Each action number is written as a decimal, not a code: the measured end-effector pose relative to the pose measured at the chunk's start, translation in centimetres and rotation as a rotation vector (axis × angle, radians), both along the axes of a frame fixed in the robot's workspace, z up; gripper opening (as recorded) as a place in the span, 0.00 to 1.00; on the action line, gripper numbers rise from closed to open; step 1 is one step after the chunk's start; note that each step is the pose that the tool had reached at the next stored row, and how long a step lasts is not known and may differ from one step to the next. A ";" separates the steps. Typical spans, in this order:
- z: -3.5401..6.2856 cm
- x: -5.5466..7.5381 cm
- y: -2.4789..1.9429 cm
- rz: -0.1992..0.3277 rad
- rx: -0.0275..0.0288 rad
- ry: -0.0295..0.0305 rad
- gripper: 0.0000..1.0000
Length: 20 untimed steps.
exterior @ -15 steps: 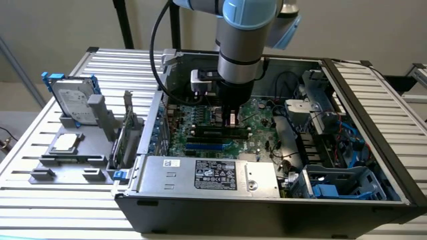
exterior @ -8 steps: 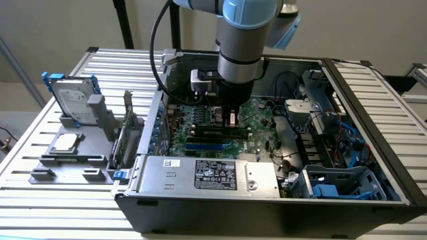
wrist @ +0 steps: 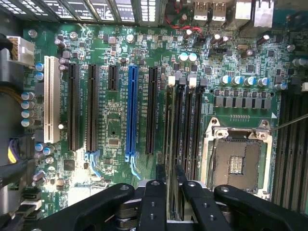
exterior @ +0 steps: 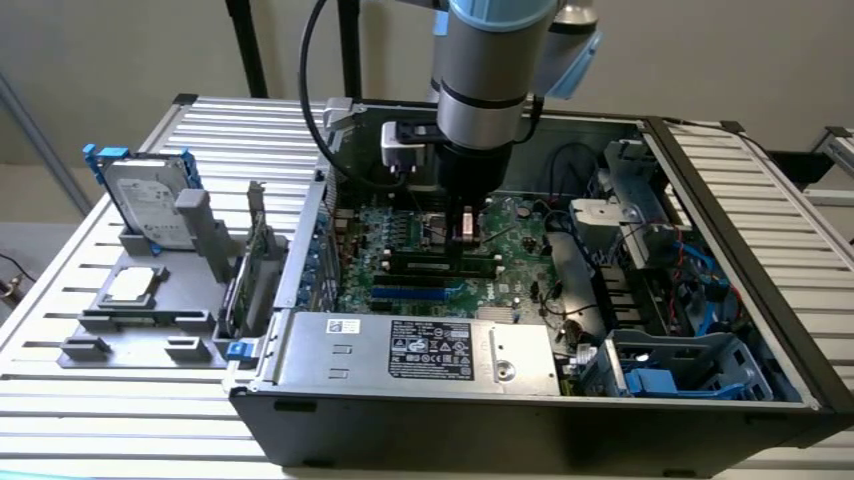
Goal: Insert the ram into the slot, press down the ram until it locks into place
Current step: 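Insert the ram into the slot, then press down the ram until it locks into place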
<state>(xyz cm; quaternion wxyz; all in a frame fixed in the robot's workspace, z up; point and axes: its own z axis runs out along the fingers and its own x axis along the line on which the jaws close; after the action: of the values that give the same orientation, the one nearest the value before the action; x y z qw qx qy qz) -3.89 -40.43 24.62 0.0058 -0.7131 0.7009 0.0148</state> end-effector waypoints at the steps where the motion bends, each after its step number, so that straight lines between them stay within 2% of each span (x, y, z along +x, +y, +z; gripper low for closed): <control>1: 0.24 0.0 0.00 0.000 0.0001 0.0000 0.22; 10: 0.34 0.0 0.00 0.000 0.0001 0.0000 0.22; 13: 0.34 0.0 0.00 0.000 0.0001 0.0000 0.10; 20: 0.34 0.0 0.00 0.000 0.0000 0.0000 0.10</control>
<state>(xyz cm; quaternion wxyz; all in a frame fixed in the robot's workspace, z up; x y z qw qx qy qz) -3.89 -40.43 24.96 0.0058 -0.7131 0.7009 0.0148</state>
